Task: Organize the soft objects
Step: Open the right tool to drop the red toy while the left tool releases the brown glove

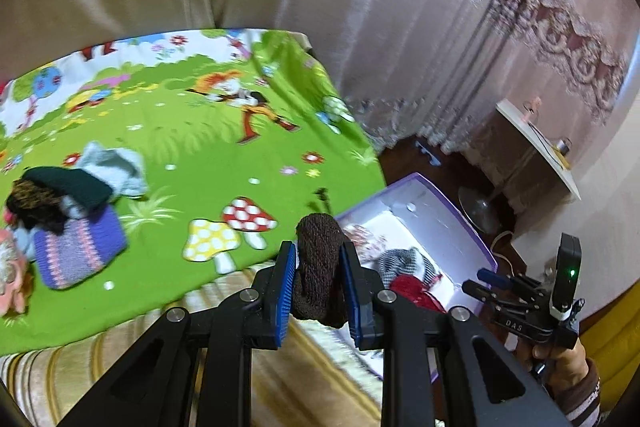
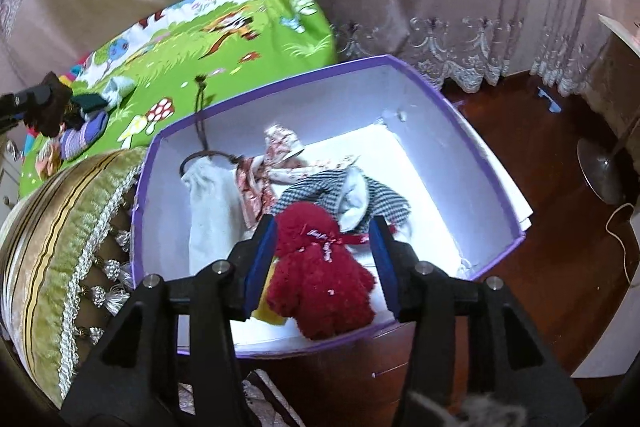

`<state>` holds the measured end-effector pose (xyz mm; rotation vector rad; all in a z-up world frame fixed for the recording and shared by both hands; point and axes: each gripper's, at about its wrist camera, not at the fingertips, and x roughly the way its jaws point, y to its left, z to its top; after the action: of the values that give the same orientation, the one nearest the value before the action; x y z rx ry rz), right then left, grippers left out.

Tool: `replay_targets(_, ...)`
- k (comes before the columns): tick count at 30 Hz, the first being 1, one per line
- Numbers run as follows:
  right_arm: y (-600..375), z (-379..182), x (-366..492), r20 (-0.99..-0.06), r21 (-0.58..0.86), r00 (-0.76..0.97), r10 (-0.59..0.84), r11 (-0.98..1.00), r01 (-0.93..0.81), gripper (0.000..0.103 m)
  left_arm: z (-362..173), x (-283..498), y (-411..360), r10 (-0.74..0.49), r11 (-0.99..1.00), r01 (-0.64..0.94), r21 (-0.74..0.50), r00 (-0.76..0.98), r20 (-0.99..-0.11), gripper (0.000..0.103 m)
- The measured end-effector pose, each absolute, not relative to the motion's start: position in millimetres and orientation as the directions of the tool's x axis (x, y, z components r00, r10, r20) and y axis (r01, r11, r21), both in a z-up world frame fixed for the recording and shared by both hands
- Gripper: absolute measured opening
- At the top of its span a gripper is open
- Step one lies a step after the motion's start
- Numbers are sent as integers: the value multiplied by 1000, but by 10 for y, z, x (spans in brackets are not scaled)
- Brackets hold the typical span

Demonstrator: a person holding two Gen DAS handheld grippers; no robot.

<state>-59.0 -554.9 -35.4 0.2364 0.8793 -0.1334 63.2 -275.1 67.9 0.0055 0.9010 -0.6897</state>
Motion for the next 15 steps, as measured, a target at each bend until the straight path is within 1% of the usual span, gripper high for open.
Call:
replay_targets(2,-5579,-338,-611,-775,158,632,-4,967,199,53,664,610,-2889,-556,771,576,-270,404,-726,24)
replay_targets(5,-5560,-338,-614,-782,127,624,-8,977,173,53,638,595,-3072,-573,748,602,-280,371,-731,24)
replay_targets(7,-5582,-337,-614,-781,121,624,-21,975,184,55,623,594,-3196,-585,731,617,-290,348,-733,24)
replay_targets(10,-5679,-311,-625,-771,154,636,-21,964,219,59,598,605,-3387,-601,706,638,-306,312,-736,24)
replay_targets(15,-5695,-272,-620,-765,157,643,-21,963,218,63,552,631,-3662,-618,676,661,-326,268,-739,24)
